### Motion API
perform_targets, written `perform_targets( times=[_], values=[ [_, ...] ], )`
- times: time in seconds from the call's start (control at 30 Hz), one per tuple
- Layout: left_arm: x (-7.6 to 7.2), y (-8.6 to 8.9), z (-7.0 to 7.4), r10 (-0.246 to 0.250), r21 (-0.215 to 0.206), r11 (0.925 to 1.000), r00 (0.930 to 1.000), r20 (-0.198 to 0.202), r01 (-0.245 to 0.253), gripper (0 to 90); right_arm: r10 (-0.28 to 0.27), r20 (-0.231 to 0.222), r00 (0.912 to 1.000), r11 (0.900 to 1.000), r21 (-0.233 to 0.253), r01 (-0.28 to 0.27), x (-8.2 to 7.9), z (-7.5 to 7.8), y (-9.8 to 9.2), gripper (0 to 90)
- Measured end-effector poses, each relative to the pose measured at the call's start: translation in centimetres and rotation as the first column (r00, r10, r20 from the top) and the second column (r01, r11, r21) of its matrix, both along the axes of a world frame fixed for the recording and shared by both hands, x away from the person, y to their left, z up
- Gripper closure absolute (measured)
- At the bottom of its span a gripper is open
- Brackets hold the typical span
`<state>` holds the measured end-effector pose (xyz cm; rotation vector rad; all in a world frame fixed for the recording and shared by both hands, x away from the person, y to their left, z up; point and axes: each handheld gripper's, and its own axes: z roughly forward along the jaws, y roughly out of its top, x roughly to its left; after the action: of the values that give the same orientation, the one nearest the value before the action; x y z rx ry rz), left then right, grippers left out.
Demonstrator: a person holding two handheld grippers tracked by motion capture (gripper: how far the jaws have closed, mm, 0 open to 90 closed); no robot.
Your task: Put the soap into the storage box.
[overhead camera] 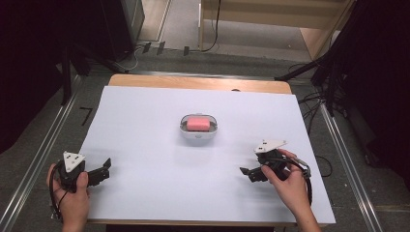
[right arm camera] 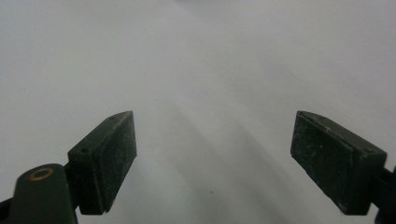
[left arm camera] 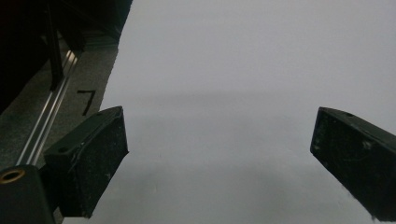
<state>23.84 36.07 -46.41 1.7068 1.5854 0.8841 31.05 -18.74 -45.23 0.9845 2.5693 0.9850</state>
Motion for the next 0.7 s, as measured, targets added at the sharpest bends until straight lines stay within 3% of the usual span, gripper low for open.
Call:
perform_targets(
  times=[0.33,0.5,0.67,0.7],
  values=[
    [0.0,0.1,0.0,0.001,-0.013,0.9999,1.0,-0.001,-0.001,4.4,-0.064,0.014,0.9979,0.998,0.031,0.063,-1.1,-0.7,-2.6,15.3],
    [0.0,0.1,0.0,0.003,-0.014,0.9999,1.0,0.001,-0.003,4.4,-0.123,0.027,0.9921,0.992,0.041,0.122,-1.8,-1.1,-4.4,14.1],
    [-0.1,0.2,0.0,0.004,-0.015,0.9999,1.0,0.001,-0.004,4.4,-0.139,-0.001,0.9903,0.989,0.047,0.139,-2.2,-1.3,-5.3,16.6],
    [-0.1,0.2,0.0,0.004,-0.015,0.9999,1.0,0.001,-0.004,4.3,-0.145,0.002,0.9894,0.987,0.068,0.144,-2.5,-1.4,-5.7,17.1]
  ],
)
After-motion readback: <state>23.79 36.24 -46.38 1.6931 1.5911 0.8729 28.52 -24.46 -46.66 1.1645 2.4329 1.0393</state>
